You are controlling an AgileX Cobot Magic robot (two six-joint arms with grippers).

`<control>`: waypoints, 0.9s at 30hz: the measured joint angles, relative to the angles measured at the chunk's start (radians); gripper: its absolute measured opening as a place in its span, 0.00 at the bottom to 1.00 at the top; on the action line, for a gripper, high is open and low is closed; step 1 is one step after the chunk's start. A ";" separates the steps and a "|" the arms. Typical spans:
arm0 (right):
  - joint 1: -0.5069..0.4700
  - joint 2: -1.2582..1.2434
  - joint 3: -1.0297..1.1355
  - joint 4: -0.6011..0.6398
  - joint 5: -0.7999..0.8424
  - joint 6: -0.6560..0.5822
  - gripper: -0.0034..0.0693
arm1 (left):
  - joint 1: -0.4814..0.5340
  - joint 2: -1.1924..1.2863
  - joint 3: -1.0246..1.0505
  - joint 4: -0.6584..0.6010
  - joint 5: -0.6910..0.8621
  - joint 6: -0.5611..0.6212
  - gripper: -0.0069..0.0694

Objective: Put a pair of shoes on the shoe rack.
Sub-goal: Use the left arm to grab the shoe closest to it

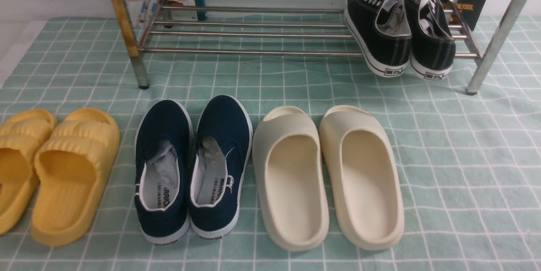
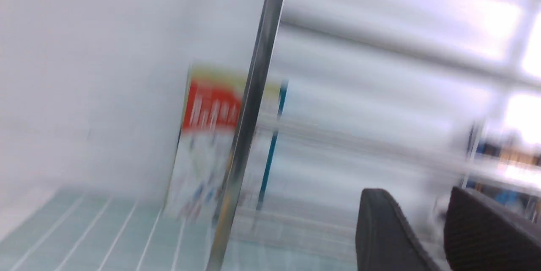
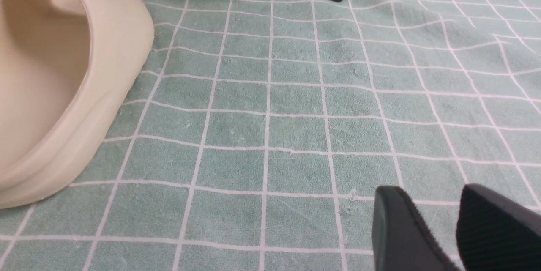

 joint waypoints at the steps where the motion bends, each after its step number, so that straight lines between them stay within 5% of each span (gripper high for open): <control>1: 0.000 0.000 0.000 0.000 0.000 0.000 0.39 | 0.000 0.000 0.000 -0.006 -0.072 -0.031 0.40; 6: 0.000 0.000 0.000 0.000 0.000 0.000 0.39 | 0.000 0.000 -0.018 -0.035 -0.289 -0.204 0.39; 10: 0.000 0.000 0.000 0.000 0.000 0.000 0.39 | 0.000 0.000 -0.182 -0.037 -0.082 -0.235 0.25; 13: 0.000 0.000 0.000 0.000 0.000 0.000 0.39 | 0.000 0.052 -0.398 -0.030 0.303 -0.139 0.07; 17: 0.000 0.000 0.000 0.000 0.000 0.000 0.39 | 0.001 0.212 -0.505 -0.027 0.592 -0.051 0.07; 21: 0.000 0.000 0.000 0.000 0.000 0.000 0.39 | 0.001 0.377 -0.510 -0.062 0.673 -0.071 0.07; 27: 0.000 0.000 0.000 0.000 0.000 0.000 0.39 | 0.001 0.739 -0.660 -0.238 0.976 -0.008 0.07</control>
